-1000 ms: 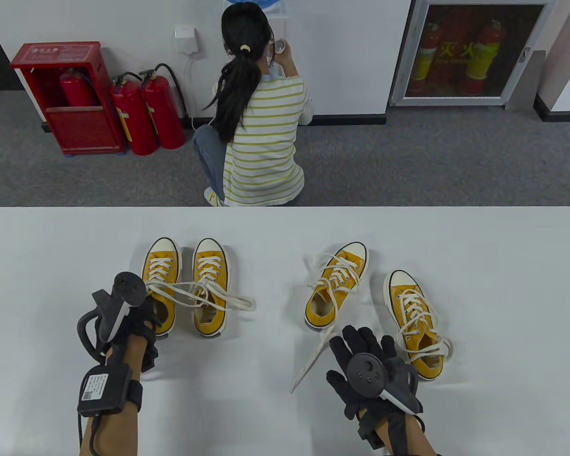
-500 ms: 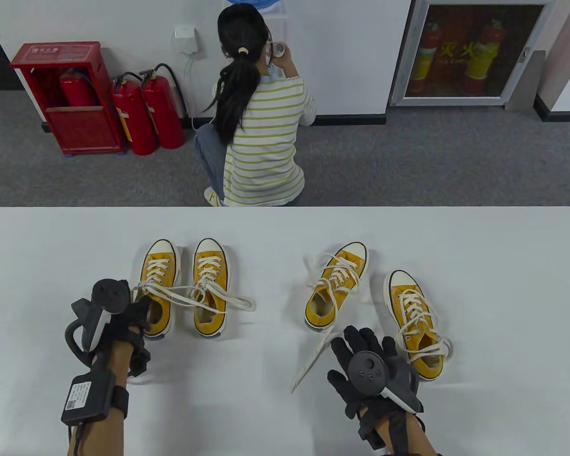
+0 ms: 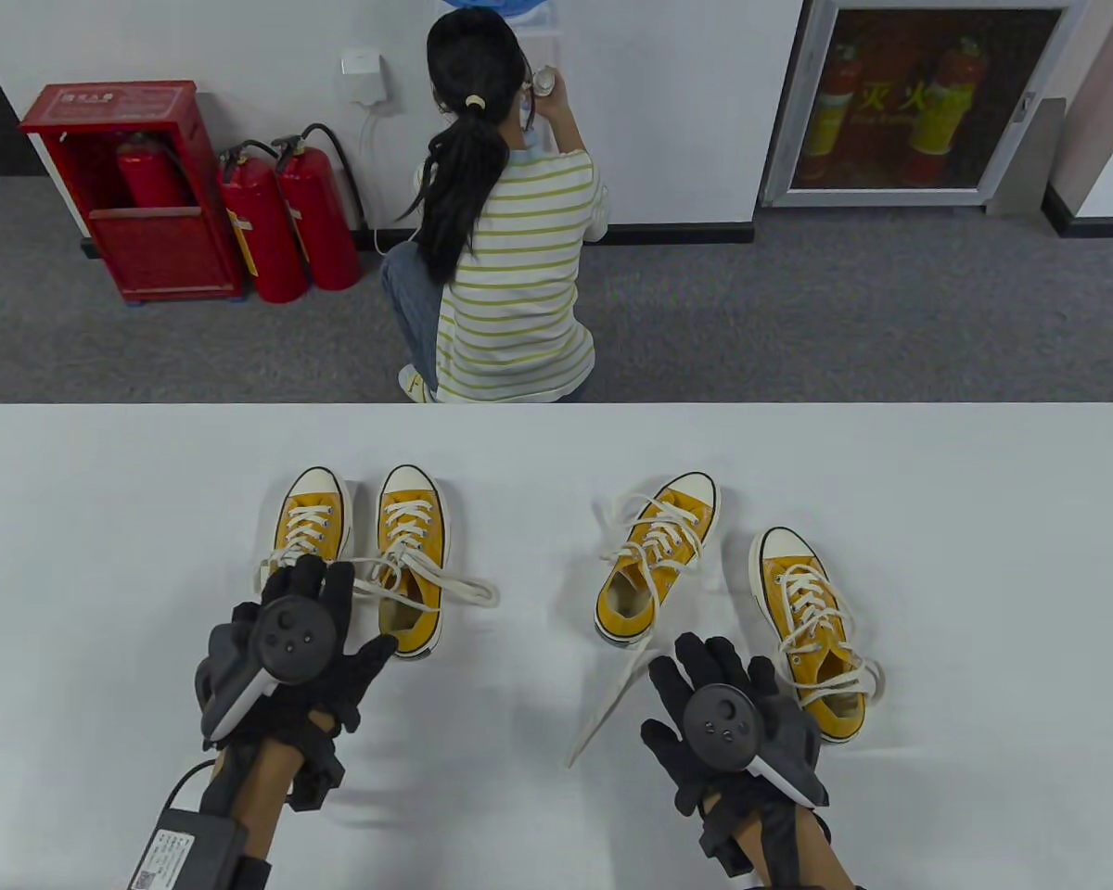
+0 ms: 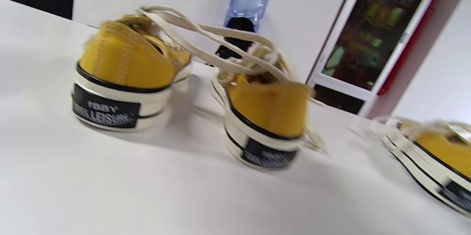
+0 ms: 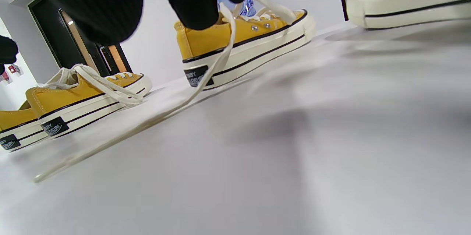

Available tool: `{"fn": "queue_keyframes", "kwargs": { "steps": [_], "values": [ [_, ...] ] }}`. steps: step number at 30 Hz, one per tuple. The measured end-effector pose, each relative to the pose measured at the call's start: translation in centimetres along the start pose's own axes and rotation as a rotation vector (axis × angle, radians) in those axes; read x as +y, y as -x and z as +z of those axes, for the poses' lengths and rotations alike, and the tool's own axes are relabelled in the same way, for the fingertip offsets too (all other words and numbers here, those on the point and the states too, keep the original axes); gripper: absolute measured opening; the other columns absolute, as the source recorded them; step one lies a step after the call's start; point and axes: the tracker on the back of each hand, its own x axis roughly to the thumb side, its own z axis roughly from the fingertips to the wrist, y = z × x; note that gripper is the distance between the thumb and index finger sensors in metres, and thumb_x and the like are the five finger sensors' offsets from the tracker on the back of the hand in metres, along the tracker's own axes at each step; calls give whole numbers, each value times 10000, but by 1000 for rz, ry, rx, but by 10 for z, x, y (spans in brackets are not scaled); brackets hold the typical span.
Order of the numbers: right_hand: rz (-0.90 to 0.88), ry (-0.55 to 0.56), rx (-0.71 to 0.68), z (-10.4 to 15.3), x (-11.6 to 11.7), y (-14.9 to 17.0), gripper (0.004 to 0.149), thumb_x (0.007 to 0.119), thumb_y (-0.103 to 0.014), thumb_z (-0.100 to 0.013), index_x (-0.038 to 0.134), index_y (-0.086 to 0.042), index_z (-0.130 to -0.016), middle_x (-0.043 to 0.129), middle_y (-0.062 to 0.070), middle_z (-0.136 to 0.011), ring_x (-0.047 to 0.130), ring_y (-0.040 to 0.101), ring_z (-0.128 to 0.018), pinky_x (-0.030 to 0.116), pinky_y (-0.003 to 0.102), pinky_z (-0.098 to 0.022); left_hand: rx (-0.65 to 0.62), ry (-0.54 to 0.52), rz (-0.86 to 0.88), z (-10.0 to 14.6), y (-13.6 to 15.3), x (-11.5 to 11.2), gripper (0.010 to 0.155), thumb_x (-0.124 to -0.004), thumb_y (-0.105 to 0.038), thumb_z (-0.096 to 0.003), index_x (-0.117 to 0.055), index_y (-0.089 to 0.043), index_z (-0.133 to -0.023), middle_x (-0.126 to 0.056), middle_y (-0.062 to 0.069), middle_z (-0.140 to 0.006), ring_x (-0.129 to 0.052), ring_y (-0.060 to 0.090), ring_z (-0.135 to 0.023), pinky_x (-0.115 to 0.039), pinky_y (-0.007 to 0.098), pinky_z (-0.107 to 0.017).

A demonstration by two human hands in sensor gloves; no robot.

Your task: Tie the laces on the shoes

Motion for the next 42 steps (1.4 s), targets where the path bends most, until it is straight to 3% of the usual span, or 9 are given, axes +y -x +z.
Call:
{"fn": "queue_keyframes", "kwargs": {
  "steps": [8, 17, 30, 42],
  "values": [
    [-13, -4, -1, 0, 1, 0, 726, 764, -520, -430, 588, -200, -1058, 301, 61, -1156, 323, 450, -1090, 184, 746, -699, -117, 21, -84, 29, -28, -31, 929, -639, -709, -436, -224, -285, -1151, -117, 91, -1243, -198, 467, -1171, -175, 784, -735],
    [17, 13, -19, 3, -1, -4, 729, 764, -521, -429, 588, -197, -1058, 299, 60, -1155, 324, 449, -1089, 186, 745, -700, -144, 40, -97, 32, -22, -56, 924, -641, -703, -434, -234, -278, -1146, -135, 94, -1241, -229, 467, -1169, -189, 784, -735],
    [31, 49, -17, 6, -10, -11, 733, 764, -524, -429, 584, -198, -1060, 307, 61, -1155, 332, 451, -1089, 196, 743, -703, -194, -7, -90, 40, -18, -52, 920, -641, -703, -431, -251, -276, -1146, -147, 94, -1242, -244, 461, -1168, -187, 786, -732],
    [-61, 62, 189, -27, -43, -19, 733, 767, -537, -425, 621, -176, -1047, 518, 101, -1093, 679, 399, -949, 405, 688, -712, -222, 90, -149, 39, -29, -66, 919, -632, -697, -439, -236, -270, -1149, -114, 130, -1233, -196, 467, -1163, -133, 792, -715]
  ]
}}
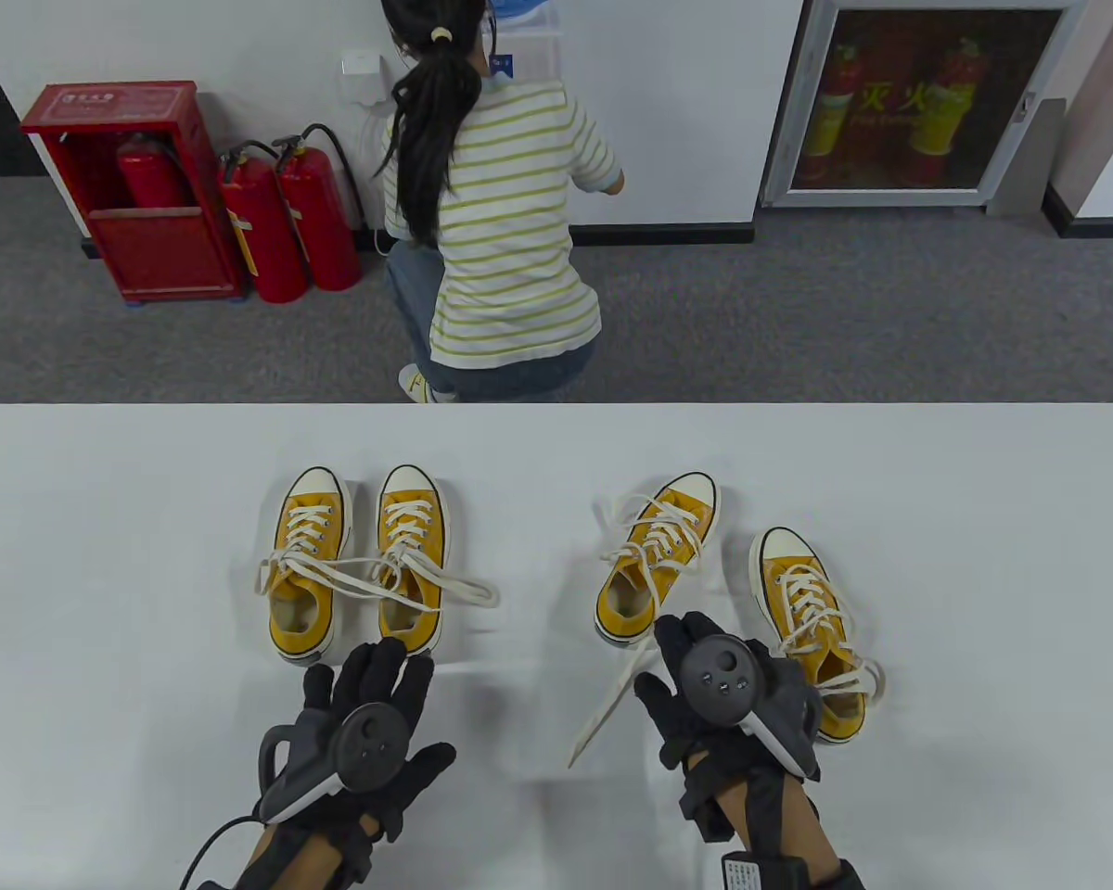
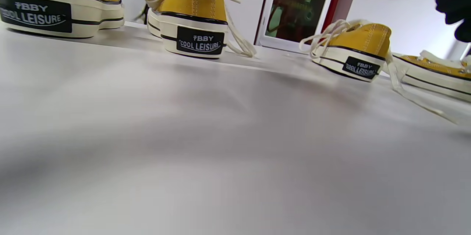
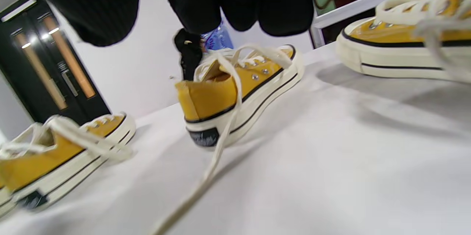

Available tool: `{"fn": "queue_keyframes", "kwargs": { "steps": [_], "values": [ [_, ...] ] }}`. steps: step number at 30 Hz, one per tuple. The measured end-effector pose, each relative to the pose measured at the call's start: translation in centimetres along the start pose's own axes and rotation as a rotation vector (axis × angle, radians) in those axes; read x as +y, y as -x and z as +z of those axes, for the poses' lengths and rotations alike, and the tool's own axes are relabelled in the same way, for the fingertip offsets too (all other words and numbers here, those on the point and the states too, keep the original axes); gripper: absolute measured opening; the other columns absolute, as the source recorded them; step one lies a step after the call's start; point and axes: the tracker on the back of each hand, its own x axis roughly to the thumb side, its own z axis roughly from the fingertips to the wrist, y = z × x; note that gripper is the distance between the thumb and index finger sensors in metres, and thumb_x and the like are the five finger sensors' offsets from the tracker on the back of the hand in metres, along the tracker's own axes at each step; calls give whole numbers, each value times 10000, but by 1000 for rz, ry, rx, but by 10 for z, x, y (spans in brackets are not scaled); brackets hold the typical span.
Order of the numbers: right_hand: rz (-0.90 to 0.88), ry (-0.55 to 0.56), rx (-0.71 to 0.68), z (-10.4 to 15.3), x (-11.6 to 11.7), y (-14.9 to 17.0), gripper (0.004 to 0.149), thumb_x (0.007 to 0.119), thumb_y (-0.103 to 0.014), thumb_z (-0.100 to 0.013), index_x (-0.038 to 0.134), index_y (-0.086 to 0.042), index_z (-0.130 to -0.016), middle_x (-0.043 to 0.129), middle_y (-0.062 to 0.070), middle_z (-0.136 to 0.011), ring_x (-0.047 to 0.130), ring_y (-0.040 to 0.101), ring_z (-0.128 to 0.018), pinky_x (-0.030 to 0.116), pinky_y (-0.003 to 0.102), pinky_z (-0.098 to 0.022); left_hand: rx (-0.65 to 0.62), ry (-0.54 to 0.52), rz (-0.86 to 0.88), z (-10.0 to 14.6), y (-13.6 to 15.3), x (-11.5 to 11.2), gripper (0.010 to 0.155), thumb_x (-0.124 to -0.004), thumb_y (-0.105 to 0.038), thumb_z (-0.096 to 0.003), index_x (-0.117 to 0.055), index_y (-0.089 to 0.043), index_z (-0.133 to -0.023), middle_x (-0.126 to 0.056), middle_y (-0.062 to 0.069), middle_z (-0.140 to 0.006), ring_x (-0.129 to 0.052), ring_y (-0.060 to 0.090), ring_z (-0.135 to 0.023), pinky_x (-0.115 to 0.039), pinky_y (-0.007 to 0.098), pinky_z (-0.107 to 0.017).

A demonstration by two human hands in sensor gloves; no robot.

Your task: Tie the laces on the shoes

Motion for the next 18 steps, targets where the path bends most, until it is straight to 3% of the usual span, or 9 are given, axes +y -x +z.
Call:
{"fn": "queue_keyframes", "kwargs": {
  "steps": [6, 18],
  "values": [
    [63, 41, 159, -31, -1, -3, 756, 751, -574, -419, 603, -170, -1041, 615, 98, -1020, 809, 320, -798, 495, 639, -695, -4, 26, -2, 0, -3, -2, 902, -640, -682, -447, -251, -270, -1149, -127, 128, -1235, -204, 471, -1162, -129, 794, -711],
    [210, -10, 440, -89, 38, -8, 738, 721, -675, -387, 731, -177, -932, 763, 70, -901, 942, 227, -619, 697, 539, -586, 13, 15, 14, -1, 2, 0, 888, -650, -670, -452, -276, -268, -1150, -147, 131, -1238, -224, 471, -1162, -133, 796, -710]
  ]
}}
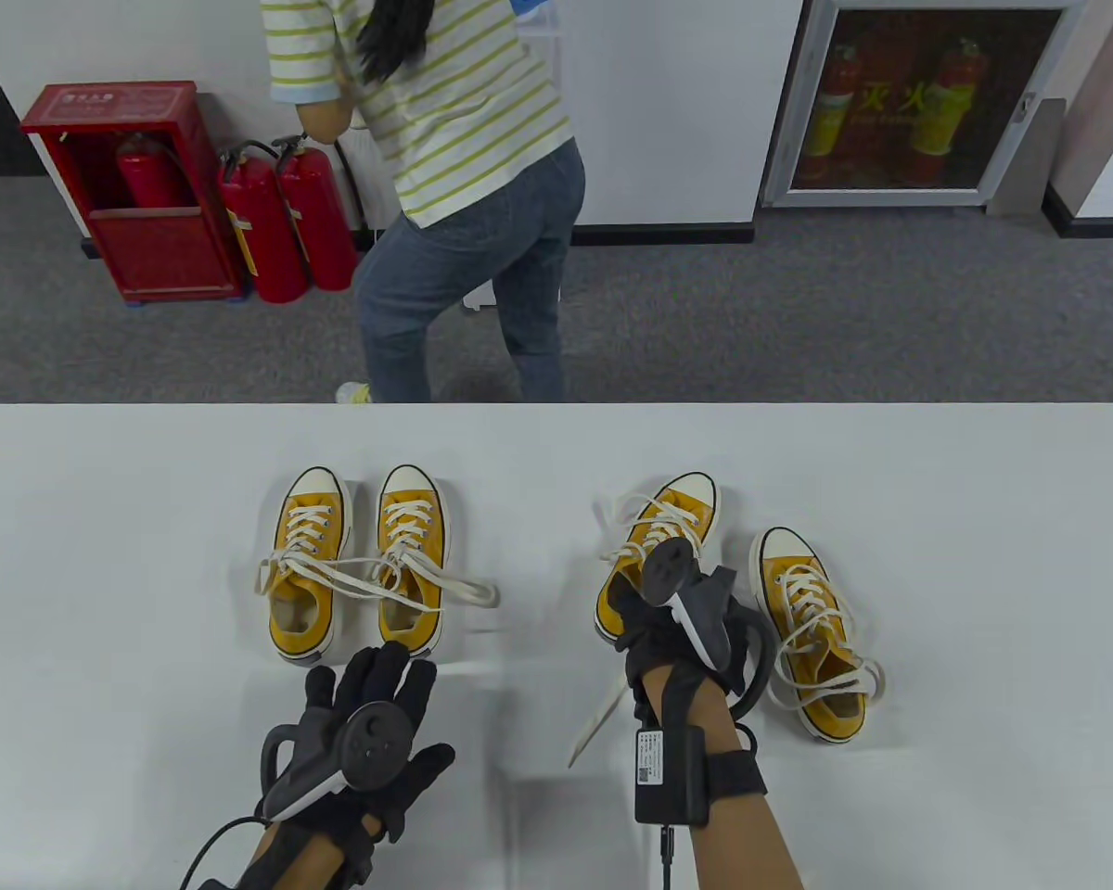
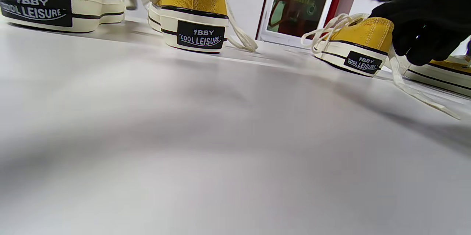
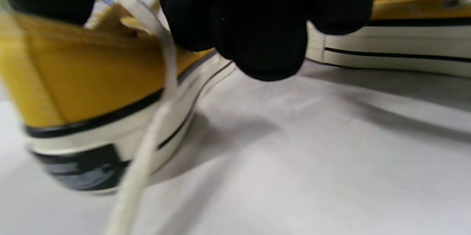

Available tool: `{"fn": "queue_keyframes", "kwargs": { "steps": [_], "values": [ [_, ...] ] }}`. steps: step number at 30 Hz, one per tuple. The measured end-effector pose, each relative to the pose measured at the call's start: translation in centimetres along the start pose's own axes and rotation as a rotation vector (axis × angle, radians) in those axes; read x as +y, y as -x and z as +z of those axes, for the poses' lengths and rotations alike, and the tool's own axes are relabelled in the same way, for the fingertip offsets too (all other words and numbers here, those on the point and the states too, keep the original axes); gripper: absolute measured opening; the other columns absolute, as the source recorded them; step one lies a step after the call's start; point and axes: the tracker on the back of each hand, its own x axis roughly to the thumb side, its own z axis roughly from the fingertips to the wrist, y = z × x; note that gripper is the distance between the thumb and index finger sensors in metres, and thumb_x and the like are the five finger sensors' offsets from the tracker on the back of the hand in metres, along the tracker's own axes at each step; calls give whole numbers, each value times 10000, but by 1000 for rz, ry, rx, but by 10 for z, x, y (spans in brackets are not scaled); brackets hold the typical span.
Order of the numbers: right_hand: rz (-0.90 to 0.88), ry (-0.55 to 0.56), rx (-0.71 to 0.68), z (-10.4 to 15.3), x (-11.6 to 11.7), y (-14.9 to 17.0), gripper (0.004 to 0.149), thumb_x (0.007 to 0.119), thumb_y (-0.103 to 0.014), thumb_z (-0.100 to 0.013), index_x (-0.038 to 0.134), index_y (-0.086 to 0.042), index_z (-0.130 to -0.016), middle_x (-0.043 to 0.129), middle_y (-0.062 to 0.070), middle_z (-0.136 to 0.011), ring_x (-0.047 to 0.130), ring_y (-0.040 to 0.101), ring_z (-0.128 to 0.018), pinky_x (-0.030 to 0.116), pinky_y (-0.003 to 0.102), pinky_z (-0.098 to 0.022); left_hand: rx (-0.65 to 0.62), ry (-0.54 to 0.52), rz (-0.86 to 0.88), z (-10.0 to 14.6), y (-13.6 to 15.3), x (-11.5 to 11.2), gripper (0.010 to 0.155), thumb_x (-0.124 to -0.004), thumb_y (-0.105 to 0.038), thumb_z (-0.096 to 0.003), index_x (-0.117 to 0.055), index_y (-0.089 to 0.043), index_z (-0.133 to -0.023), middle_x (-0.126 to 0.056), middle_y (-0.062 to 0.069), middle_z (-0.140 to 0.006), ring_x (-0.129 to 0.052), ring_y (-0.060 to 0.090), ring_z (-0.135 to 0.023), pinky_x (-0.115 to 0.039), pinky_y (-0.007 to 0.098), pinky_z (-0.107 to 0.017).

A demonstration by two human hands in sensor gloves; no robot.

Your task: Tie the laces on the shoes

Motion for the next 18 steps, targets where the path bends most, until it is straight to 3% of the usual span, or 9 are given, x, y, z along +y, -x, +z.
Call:
{"fn": "queue_keyframes", "kwargs": {
  "steps": [5, 11, 18],
  "values": [
    [32, 10, 91, -18, 8, 2, 670, 751, -693, -373, 814, -204, -826, 857, 41, -784, 982, 169, -494, 765, 496, -520, 3, -3, 3, -1, 1, 0, 888, -651, -668, -453, -277, -266, -1150, -149, 129, -1237, -231, 470, -1162, -135, 797, -709],
    [71, 49, 42, -22, 10, -2, 492, 752, -579, -424, 936, -179, -644, 970, 21, -543, 983, 82, -239, 853, 420, -388, 5, 5, 6, -1, 2, 0, 883, -650, -668, -454, -284, -267, -1150, -153, 130, -1239, -238, 473, -1161, -136, 798, -709],
    [46, 107, -83, -5, -3, 7, 452, 757, -545, -422, 944, -174, -602, 968, 20, -478, 955, 56, -177, 868, 391, -353, 10, 13, 19, -1, 3, 0, 882, -650, -667, -454, -289, -265, -1151, -156, 130, -1239, -242, 472, -1161, -137, 798, -708]
  ]
}}
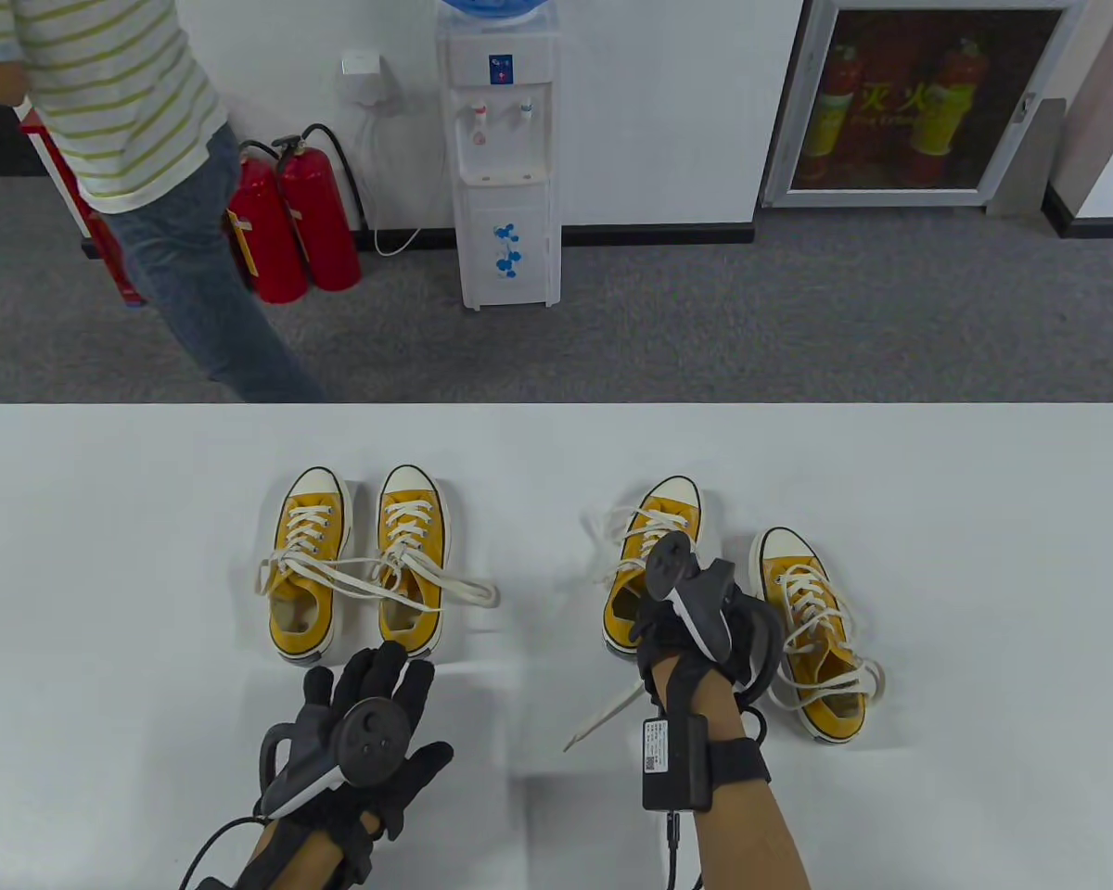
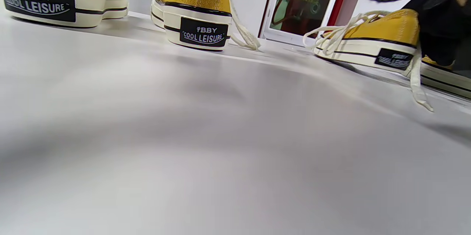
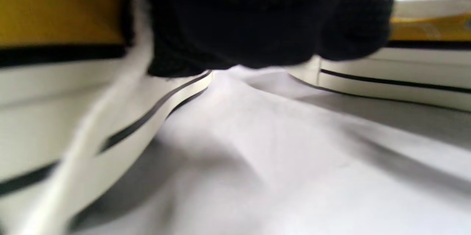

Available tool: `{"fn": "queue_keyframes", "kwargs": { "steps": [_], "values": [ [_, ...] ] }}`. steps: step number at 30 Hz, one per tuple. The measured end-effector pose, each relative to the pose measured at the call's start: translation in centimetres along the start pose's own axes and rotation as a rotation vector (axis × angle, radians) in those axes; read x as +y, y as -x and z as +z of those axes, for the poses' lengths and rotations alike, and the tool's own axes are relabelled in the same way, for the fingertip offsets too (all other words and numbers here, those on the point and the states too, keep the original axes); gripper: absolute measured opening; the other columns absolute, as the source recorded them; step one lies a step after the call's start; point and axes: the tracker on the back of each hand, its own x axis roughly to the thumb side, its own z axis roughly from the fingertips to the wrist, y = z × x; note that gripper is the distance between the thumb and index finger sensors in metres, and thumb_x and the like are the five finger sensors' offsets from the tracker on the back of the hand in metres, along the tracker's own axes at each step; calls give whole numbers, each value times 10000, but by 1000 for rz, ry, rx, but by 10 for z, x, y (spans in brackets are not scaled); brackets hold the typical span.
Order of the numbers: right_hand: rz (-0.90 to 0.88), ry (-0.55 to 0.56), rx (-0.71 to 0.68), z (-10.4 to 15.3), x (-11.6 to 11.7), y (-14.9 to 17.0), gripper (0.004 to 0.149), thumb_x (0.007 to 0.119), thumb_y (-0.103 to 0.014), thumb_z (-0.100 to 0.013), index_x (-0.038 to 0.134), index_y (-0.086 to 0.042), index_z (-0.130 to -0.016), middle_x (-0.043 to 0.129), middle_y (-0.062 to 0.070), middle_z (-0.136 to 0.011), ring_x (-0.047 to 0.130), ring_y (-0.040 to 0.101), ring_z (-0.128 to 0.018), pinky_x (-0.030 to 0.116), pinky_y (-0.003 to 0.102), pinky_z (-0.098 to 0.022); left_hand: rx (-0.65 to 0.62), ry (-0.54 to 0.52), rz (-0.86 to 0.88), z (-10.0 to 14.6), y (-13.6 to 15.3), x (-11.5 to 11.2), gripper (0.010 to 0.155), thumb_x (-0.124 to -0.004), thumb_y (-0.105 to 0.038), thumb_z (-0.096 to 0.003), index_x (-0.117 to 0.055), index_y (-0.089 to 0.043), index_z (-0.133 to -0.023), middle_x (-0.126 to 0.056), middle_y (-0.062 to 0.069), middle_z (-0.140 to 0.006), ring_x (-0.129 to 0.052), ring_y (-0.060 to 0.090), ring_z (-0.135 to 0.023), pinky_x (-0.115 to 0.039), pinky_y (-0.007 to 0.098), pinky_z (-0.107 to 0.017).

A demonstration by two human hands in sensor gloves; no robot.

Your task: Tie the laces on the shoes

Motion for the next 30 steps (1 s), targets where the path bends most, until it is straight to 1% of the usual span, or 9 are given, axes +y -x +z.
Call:
{"fn": "queue_keyframes", "kwargs": {
  "steps": [4, 9, 11, 14, 17, 19, 21, 25, 30],
  "values": [
    [-51, 67, -151, 25, -21, -1, 458, 748, -547, -419, 948, -175, -595, 976, 13, -459, 959, 39, -154, 883, 381, -330, 2, 7, 9, 0, 1, 0, 878, -650, -666, -455, -290, -267, -1150, -157, 129, -1239, -247, 471, -1162, -140, 798, -709],
    [-101, 73, -300, 64, -51, -8, 457, 751, -546, -421, 956, -176, -593, 988, 9, -453, 974, 28, -138, 896, 376, -317, 7, 7, 33, -1, 3, 0, 878, -650, -666, -455, -295, -264, -1151, -158, 131, -1239, -253, 473, -1161, -143, 799, -708],
    [-114, 72, -345, 78, -60, -12, 459, 752, -547, -420, 963, -175, -587, 996, 8, -441, 978, 20, -125, 905, 370, -305, 8, 5, 41, -1, 4, 1, 877, -650, -666, -455, -295, -264, -1150, -159, 131, -1239, -256, 473, -1161, -146, 799, -709],
    [-150, 67, -388, 95, -67, -15, 465, 750, -547, -420, 974, -171, -575, 1007, 4, -413, 981, -2, -89, 923, 353, -276, 11, 7, 46, -1, 5, 1, 876, -650, -666, -455, -297, -265, -1150, -162, 131, -1238, -262, 473, -1160, -150, 799, -710],
    [-175, 48, -421, 109, -64, -21, 469, 745, -542, -421, 984, -162, -555, 1015, 1, -368, 973, -28, -37, 940, 331, -237, 13, 9, 54, -1, 6, 0, 876, -650, -664, -456, -300, -262, -1150, -192, 131, -1235, -266, 473, -1160, -151, 799, -710],
    [-181, 40, -437, 116, -57, -26, 469, 745, -536, -422, 994, -155, -535, 1018, -3, -329, 963, -47, 6, 951, 315, -206, 15, 9, 56, -1, 6, 1, 874, -650, -664, -456, -300, -263, -1149, -162, 132, -1239, -267, 474, -1160, -152, 799, -710],
    [-165, 17, -443, 121, -47, -32, 467, 746, -531, -422, 995, -150, -529, 1016, -5, -313, 956, -58, 26, 956, 305, -192, 16, 7, 56, -1, 6, 1, 875, -650, -664, -456, -299, -262, -1150, -193, 132, -1235, -270, 473, -1159, -154, 799, -710],
    [-157, 16, -445, 128, -24, -41, 471, 740, -527, -424, 997, -144, -522, 1018, -16, -294, 955, -64, 49, 960, 300, -178, 16, 2, 61, -1, 7, 1, 874, -651, -664, -456, -302, -262, -1149, -191, 131, -1235, -271, 471, -1160, -157, 799, -711],
    [-118, 22, -436, 130, -5, -45, 470, 737, -527, -425, 996, -147, -524, 1022, -18, -299, 966, -64, 46, 961, 301, -183, 13, 6, 57, -1, 7, 1, 874, -650, -664, -456, -300, -262, -1149, -193, 130, -1235, -270, 472, -1160, -157, 799, -710]
  ]
}}
